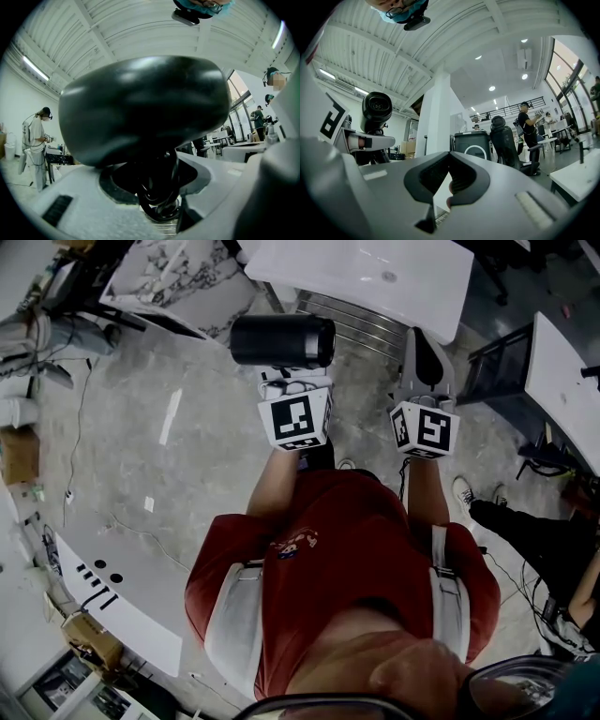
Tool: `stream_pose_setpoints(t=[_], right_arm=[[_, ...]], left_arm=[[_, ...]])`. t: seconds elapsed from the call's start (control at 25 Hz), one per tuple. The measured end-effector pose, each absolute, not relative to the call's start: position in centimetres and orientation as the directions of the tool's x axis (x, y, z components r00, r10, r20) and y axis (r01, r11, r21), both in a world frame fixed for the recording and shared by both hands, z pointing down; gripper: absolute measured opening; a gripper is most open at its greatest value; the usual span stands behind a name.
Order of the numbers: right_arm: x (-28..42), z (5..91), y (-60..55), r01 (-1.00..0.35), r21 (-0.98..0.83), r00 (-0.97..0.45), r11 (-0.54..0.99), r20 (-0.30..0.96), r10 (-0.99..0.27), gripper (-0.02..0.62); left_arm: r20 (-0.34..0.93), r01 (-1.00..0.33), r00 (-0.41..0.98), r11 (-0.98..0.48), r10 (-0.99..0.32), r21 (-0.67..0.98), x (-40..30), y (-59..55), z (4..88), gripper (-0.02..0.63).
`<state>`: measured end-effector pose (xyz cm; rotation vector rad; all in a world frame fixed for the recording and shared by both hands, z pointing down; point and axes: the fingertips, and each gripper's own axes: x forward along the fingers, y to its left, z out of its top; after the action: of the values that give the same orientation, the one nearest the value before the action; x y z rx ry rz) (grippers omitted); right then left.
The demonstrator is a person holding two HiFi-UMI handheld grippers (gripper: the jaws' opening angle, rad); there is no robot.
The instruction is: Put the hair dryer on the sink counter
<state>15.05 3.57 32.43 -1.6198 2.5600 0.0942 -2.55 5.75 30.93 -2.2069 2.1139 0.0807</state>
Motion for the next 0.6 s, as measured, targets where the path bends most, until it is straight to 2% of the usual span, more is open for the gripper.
stream_pose_setpoints(t=[0.6], right_arm=[[7.3,31.4,-6.0,-0.927,0.024,-0.374,0.374,-0.121,-0.919,0.000]], left_arm=[[-0.097,-0.995,0.103,-0.103,-0.990,-0.007,-9.9,-4.6,30.5,0.198]])
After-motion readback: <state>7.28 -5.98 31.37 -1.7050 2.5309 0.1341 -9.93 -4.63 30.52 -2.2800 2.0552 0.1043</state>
